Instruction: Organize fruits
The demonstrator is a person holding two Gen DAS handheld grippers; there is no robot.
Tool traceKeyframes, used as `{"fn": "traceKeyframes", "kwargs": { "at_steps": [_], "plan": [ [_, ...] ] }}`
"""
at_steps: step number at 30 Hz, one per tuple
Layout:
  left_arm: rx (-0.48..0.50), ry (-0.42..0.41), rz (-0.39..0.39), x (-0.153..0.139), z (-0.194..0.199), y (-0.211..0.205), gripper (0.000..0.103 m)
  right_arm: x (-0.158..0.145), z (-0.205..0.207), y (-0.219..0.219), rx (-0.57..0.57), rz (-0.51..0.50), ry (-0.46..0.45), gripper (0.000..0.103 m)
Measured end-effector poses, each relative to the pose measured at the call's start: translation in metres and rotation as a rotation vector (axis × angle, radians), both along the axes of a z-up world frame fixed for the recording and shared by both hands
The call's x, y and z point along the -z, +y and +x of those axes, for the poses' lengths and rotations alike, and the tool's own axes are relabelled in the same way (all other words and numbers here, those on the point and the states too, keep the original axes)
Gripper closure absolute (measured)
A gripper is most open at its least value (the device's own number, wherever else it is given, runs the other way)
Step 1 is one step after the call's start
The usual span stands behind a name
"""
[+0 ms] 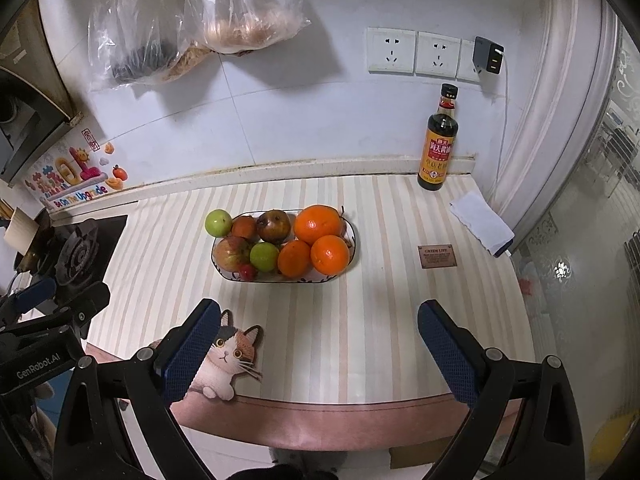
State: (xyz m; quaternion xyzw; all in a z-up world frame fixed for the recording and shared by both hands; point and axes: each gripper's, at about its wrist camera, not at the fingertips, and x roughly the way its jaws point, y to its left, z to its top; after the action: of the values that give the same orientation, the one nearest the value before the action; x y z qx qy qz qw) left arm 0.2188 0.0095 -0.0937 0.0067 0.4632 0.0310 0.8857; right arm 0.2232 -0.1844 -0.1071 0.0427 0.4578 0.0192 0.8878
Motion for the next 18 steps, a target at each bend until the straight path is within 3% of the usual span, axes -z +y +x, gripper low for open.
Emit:
{"fn": "traceKeyframes", "kwargs": {
  "at_steps": [18],
  "plan": [
    [0.001, 0.001, 0.001, 0.0048, -0.0064, -0.0054, 0.000, 0.0032, -0.0003, -0.0003, -0.007, 0.000, 0.010, 0.002]
  ]
}}
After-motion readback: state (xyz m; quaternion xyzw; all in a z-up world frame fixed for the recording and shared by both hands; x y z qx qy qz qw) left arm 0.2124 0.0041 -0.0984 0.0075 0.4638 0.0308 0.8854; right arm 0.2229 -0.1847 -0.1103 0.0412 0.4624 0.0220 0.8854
